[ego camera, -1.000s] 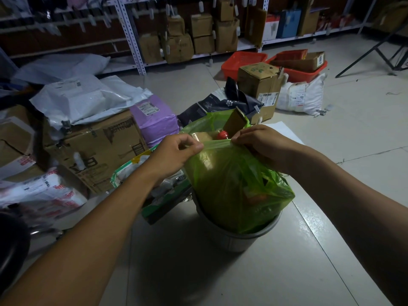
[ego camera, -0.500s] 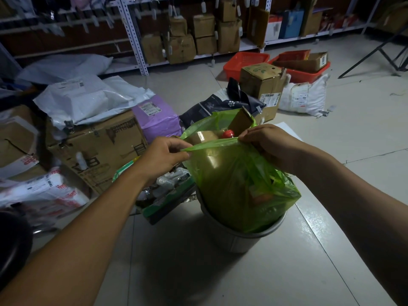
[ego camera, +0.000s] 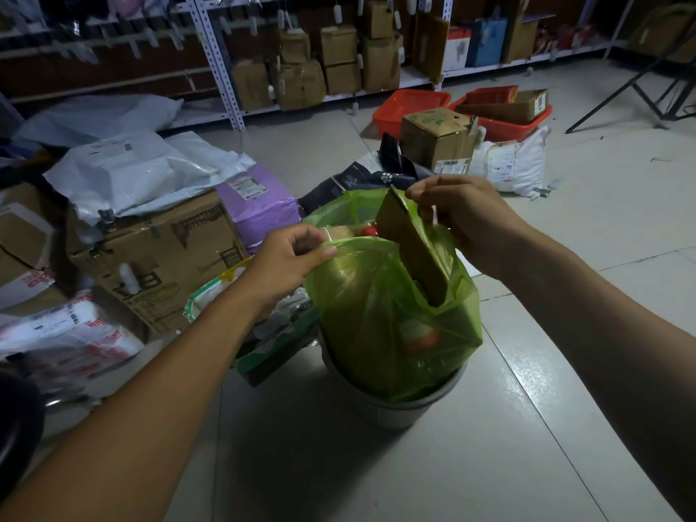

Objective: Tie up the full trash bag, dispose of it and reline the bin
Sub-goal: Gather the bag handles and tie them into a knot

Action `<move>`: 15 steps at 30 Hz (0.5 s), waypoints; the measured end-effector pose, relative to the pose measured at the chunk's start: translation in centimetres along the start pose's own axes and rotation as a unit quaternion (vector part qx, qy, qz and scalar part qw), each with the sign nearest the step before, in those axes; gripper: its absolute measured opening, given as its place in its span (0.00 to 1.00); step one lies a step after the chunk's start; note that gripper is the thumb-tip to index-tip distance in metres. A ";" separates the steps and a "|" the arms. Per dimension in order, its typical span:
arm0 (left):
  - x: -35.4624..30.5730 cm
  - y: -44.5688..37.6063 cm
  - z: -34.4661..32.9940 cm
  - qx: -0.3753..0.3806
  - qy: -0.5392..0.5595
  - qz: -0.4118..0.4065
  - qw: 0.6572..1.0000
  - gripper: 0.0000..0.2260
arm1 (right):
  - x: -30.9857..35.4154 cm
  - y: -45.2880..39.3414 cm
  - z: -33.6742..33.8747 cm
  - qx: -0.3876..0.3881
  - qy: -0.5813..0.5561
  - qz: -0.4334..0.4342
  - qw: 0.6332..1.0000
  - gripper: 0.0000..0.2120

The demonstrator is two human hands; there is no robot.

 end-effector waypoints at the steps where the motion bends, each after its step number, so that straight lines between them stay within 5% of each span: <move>1: 0.0 -0.1 0.0 -0.010 0.005 0.004 1.000 0.04 | 0.1 0.0 0.1 -0.005 -0.002 0.008 1.000 0.08; 15: -1.1 -0.1 0.8 -0.046 0.042 0.008 0.998 0.03 | 2.6 0.6 2.7 -0.099 0.044 0.160 0.981 0.14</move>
Point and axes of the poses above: each hand's wrist, its own y-axis away from the middle knuckle, its own z-axis out of the back of the hand, x = y × z, the point moved 9 cm from there along -y, towards the middle knuckle, and after that the axes turned 8 degrees about -y, right-handed, at the moved point
